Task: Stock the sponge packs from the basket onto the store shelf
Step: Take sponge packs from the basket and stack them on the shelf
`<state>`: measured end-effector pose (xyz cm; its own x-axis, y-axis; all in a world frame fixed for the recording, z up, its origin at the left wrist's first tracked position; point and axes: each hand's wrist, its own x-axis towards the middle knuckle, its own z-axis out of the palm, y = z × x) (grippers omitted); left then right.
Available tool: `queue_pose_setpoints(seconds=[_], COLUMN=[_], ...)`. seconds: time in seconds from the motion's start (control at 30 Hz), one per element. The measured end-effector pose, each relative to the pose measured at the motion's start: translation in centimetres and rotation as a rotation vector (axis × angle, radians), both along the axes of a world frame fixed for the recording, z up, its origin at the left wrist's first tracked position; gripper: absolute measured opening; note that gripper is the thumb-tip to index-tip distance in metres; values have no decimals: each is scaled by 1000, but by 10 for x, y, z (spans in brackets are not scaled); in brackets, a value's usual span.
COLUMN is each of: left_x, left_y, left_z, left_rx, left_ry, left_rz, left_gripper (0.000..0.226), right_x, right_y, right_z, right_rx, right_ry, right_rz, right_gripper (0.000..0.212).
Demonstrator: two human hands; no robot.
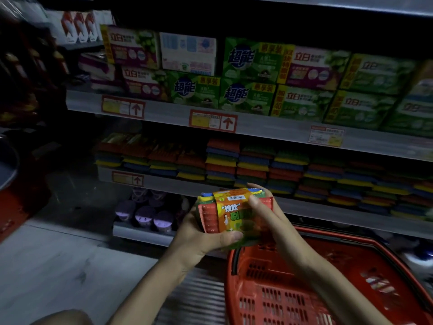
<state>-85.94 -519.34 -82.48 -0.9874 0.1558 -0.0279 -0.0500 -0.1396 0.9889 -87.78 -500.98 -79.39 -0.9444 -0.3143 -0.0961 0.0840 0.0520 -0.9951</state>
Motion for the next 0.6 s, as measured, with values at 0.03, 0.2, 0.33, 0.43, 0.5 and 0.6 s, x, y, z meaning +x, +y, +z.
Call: queue_pose_setpoints(seconds=[0.03, 0.2, 0.33, 0.43, 0.5, 0.6], left_x=[0, -4, -11, -10, -10, -13], left_y=[0, -11, -22, -27, -29, -33], left_z=[0, -2, -1, -5, -6, -4], left_rx=[3, 172, 82, 17, 62, 138], left_ry=[-12, -152, -131, -86, -105, -137], left_rz=[-19, -92, -89, -38, 24, 188], left_gripper=[54, 90, 68, 57, 55, 50], right_x=[-1, 3, 2, -6, -12, -19], right_y=[-1, 14, 17, 14, 10, 6], right_z=[-2, -2, 2, 7, 7, 3], right_rx=[-5, -65, -44, -4, -21, 10], right_ry=[-80, -102, -90, -98, -126, -80], right_rz=[-20, -33, -67, -111, -105, -65], right_gripper=[50, 47, 40, 43, 53, 49])
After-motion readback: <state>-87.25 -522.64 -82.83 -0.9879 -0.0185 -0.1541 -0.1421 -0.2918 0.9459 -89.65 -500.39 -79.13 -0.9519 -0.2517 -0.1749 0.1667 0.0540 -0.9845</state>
